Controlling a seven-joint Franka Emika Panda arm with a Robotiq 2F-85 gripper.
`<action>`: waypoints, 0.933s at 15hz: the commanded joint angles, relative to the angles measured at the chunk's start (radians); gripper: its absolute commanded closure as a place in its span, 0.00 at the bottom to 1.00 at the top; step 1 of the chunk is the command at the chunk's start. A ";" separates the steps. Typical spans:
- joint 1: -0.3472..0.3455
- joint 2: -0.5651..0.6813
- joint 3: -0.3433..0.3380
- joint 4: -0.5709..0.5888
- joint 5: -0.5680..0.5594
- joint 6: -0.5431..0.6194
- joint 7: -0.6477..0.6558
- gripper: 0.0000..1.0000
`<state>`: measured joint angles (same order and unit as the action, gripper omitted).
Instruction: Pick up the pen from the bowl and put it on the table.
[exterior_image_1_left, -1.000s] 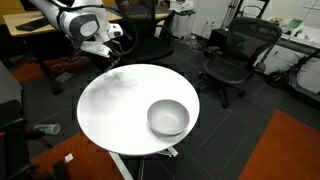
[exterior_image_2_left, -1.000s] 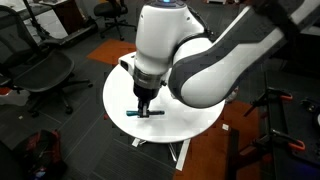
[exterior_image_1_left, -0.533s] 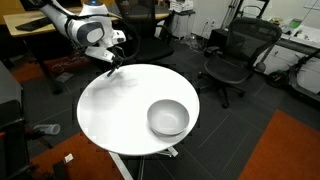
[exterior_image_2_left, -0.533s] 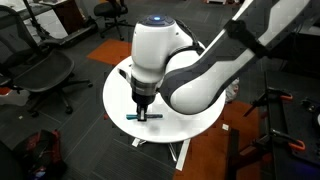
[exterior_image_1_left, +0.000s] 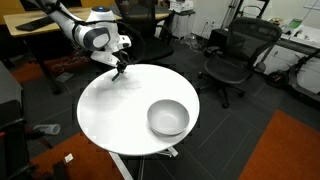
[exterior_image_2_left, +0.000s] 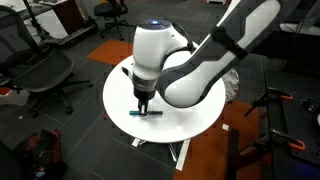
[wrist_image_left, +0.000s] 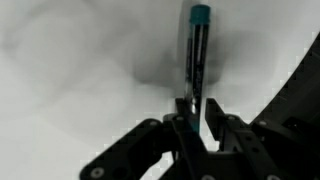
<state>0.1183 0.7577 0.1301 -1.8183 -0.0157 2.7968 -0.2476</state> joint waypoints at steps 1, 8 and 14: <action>-0.013 0.002 -0.004 0.035 -0.023 -0.053 0.027 0.40; -0.037 -0.004 0.002 0.045 -0.018 -0.076 0.019 0.00; -0.060 -0.034 0.026 0.026 -0.010 -0.093 -0.001 0.00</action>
<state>0.0791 0.7575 0.1336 -1.7887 -0.0157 2.7582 -0.2478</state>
